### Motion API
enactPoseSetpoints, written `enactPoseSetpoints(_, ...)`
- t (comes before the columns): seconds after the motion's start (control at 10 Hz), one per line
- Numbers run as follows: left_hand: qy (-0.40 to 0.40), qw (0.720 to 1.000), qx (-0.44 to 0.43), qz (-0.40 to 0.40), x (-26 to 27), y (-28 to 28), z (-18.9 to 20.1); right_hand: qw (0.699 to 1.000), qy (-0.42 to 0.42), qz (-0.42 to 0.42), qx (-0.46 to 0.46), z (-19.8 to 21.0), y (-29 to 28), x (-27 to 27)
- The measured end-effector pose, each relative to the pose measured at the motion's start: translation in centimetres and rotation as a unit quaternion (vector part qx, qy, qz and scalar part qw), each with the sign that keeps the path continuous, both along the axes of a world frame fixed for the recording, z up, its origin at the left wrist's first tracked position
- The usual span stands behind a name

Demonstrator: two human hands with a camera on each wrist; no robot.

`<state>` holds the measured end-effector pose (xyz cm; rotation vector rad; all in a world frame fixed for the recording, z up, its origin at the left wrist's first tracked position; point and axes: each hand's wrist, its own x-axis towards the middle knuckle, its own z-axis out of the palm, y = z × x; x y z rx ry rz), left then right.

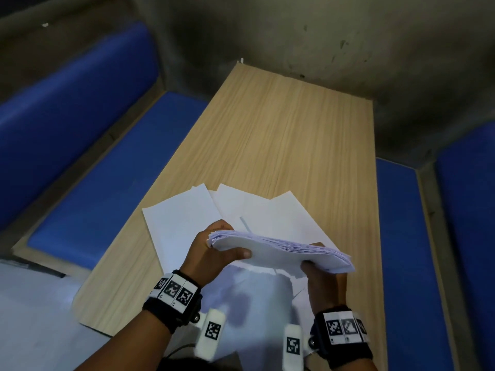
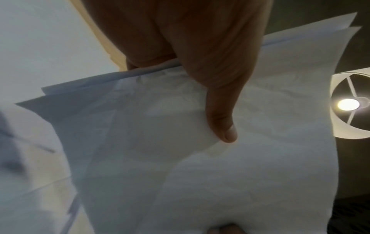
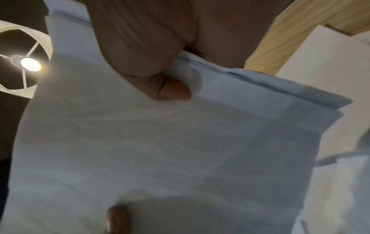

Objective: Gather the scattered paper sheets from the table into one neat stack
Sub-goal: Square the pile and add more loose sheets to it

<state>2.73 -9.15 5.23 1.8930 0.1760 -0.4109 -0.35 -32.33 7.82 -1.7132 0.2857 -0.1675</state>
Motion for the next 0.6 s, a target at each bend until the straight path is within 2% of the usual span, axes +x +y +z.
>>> enactPoseSetpoints(0.1, -0.236, 0.891, -0.383, 0.061, -3.4, 2.6, -1.2, 0.993, 0.093, -0.066, 0.027, -3.0, -0.1, -0.9)
enactPoseSetpoints(0.2, -0.013, 0.994, -0.111, 0.016, -2.6, 0.8, -3.2, 0.986, 0.147, -0.078, 0.01, -5.6, -0.1, -1.2)
enactPoseSetpoints(0.3, -0.027, 0.997, -0.033, 0.069, -2.3, 1.9, -2.4, 0.992, 0.121, -0.016, -0.044, -4.1, -0.4, -0.7)
enactPoseSetpoints(0.4, -0.066, 0.99, -0.018, 0.126, -1.7, 3.5, 1.1, 0.98, 0.12, 0.086, -0.135, -2.2, -0.7, 0.3)
enactPoseSetpoints(0.5, -0.092, 0.97, -0.01, 0.224, -1.0, 7.0, 2.2, 0.968, 0.156, 0.086, -0.18, -4.9, -2.5, 1.8)
enactPoseSetpoints(0.6, -0.098, 0.936, -0.019, 0.336, -1.2, 11.1, 2.7, 0.95, 0.236, 0.008, -0.206, -7.9, -4.5, 3.8)
